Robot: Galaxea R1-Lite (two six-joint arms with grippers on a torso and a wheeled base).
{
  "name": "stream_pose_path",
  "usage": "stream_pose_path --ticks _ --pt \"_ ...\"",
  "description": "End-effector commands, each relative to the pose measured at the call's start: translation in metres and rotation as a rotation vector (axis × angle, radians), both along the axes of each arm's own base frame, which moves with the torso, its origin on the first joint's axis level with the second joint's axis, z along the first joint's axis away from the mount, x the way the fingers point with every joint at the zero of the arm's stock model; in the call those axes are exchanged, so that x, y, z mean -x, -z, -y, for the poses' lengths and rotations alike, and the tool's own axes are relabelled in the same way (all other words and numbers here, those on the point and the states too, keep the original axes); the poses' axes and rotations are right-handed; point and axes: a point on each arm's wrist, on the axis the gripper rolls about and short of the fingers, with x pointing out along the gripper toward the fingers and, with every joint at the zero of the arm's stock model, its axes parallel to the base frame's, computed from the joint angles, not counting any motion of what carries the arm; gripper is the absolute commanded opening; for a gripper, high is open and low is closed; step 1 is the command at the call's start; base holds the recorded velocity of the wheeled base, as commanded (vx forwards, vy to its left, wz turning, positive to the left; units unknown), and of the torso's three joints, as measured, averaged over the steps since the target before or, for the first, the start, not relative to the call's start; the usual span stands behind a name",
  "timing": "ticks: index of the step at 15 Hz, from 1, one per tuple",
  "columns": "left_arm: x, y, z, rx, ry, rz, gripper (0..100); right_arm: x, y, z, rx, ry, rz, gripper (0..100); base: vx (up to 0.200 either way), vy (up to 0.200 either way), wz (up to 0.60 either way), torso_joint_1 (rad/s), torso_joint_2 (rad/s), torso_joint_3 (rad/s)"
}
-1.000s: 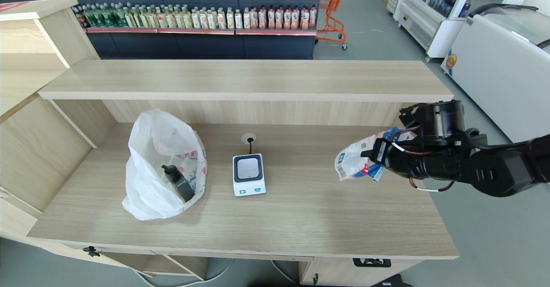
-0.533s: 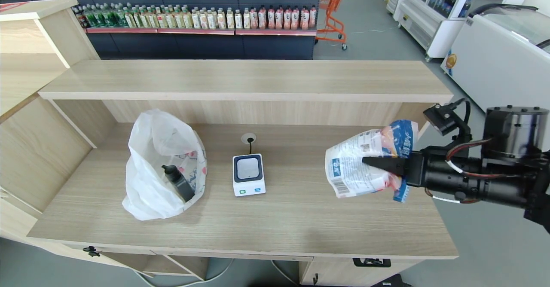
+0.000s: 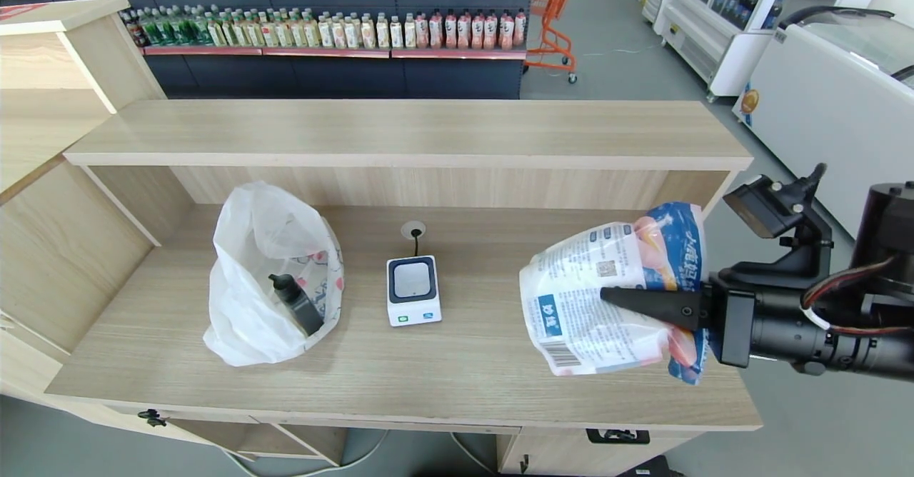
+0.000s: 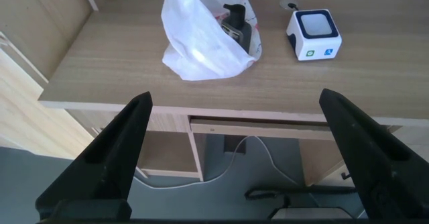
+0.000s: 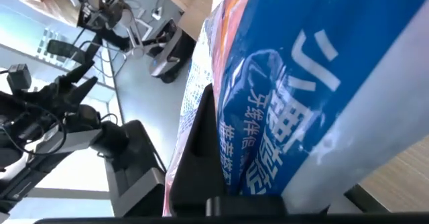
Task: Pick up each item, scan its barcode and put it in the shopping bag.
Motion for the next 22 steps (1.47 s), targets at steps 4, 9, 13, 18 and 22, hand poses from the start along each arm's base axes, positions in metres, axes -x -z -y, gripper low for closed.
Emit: stream_pose_path --ticks 4,9,13,18,22 --pt "0.000 0.000 0.000 0.000 0.000 0.000 100 0.033 -0.006 -0.013 0.005 -0.124 0.001 0 0.000 0.000 0.00 0.000 0.00 0.000" --pt "0.000 0.000 0.000 0.000 -0.001 0.000 100 0.044 0.000 -0.015 0.062 -0.141 -0.074 0 0.000 0.000 0.00 0.000 0.00 0.000" --pt "0.000 0.000 0.000 0.000 0.000 0.000 100 0.042 -0.006 -0.017 0.058 -0.118 -0.074 0 0.000 0.000 0.00 0.000 0.00 0.000" --pt "0.000 0.000 0.000 0.000 -0.001 0.000 100 0.039 0.001 -0.017 0.057 -0.070 -0.145 0 0.000 0.000 0.00 0.000 0.00 0.000" --pt "0.000 0.000 0.000 0.000 -0.001 0.000 100 0.035 0.003 -0.018 0.059 -0.058 -0.162 0 0.000 0.000 0.00 0.000 0.00 0.000"
